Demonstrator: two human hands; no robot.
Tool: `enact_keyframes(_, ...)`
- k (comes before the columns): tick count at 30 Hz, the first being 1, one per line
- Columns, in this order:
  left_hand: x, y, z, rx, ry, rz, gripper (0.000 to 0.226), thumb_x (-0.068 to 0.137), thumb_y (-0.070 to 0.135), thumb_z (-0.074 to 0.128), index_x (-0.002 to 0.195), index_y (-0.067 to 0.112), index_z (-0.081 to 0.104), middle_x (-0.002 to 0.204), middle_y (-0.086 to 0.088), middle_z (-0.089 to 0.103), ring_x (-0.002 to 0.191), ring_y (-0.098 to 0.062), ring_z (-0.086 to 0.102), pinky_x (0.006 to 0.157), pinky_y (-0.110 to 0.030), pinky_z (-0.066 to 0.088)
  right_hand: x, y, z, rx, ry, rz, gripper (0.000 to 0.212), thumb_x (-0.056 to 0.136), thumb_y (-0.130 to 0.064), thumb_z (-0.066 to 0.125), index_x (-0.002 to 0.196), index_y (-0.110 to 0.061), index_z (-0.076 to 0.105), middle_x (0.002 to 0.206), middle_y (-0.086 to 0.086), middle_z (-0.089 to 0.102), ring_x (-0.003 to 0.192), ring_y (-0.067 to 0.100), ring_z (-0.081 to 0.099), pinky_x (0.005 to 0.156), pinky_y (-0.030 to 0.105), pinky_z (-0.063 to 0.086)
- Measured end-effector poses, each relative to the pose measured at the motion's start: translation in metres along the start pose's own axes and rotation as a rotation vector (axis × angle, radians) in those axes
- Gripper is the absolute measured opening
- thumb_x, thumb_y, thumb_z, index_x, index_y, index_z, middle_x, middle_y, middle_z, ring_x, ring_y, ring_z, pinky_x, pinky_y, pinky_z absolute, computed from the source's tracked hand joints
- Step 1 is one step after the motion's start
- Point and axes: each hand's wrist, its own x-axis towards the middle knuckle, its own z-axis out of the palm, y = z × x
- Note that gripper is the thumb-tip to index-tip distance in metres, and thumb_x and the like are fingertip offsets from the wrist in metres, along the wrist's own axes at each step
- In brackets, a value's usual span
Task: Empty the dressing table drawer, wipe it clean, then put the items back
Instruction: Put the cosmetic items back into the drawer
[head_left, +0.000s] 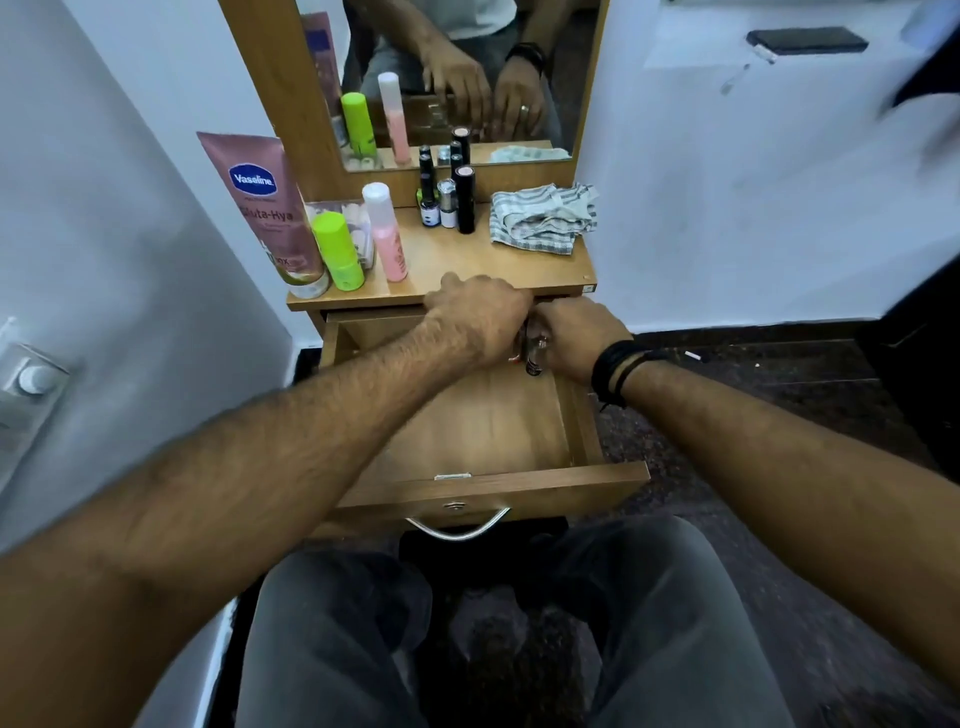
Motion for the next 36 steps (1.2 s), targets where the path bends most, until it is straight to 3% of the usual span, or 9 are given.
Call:
enact_keyframes(3,0.000,0.009,0.023,-0.068,-0.007,0.020,0.028,0.096,0.036,0.057,0.121,0.025,0.053,0.123,-0.002,0.062,0.117,-0.030,0.056,0.099,-0.055,0.043,0.000,0.006,0.017,-0.107,0.030,-0.015,0.015,0.084,-0.028,0.062,0.088,-0.028,0.047,0.102,0.001,0.064,0.096,0.027,0.062,0.084,0.039,0.046)
enact_keyframes(7,0.011,0.012,0.037,-0.107,0.000,0.005,0.030,0.097,0.032,0.055,0.126,0.025,0.052,0.127,-0.001,0.060,0.122,-0.028,0.054,0.099,-0.058,0.042,0.002,0.015,0.029,-0.162,0.073,-0.016,0.010,0.086,-0.030,0.060,0.094,-0.026,0.054,0.104,0.002,0.064,0.100,0.027,0.060,0.089,0.040,0.041)
enact_keyframes(16,0.022,0.020,0.047,-0.117,-0.018,-0.054,0.028,0.098,0.028,0.053,0.125,0.025,0.052,0.129,-0.004,0.059,0.123,-0.032,0.052,0.096,-0.063,0.044,0.009,0.020,0.043,-0.194,0.184,-0.037,0.017,0.094,-0.027,0.051,0.101,-0.016,0.061,0.108,0.008,0.066,0.098,0.030,0.057,0.084,0.041,0.042)
enact_keyframes(27,0.014,0.020,0.050,-0.093,-0.042,-0.072,0.030,0.098,0.027,0.056,0.127,0.024,0.053,0.122,-0.007,0.061,0.118,-0.033,0.056,0.098,-0.060,0.045,-0.001,0.028,0.051,-0.252,0.216,0.004,0.021,0.095,-0.036,0.054,0.099,-0.019,0.067,0.117,0.004,0.054,0.096,0.029,0.054,0.074,0.046,0.052)
enact_keyframes(32,0.009,0.020,0.045,-0.106,-0.076,-0.073,0.028,0.097,0.028,0.057,0.125,0.025,0.055,0.122,-0.007,0.060,0.120,-0.035,0.054,0.098,-0.061,0.045,-0.004,0.028,0.051,-0.199,0.192,0.018,0.021,0.094,-0.037,0.058,0.100,-0.019,0.067,0.121,0.004,0.053,0.097,0.030,0.054,0.077,0.050,0.053)
enact_keyframes(36,-0.002,0.017,0.030,-0.078,-0.028,-0.008,0.031,0.096,0.029,0.059,0.127,0.023,0.054,0.124,-0.006,0.060,0.120,-0.032,0.055,0.096,-0.058,0.048,-0.005,0.030,0.045,-0.180,0.195,-0.008,0.024,0.093,-0.038,0.056,0.102,-0.019,0.067,0.117,0.005,0.055,0.097,0.029,0.056,0.083,0.046,0.050)
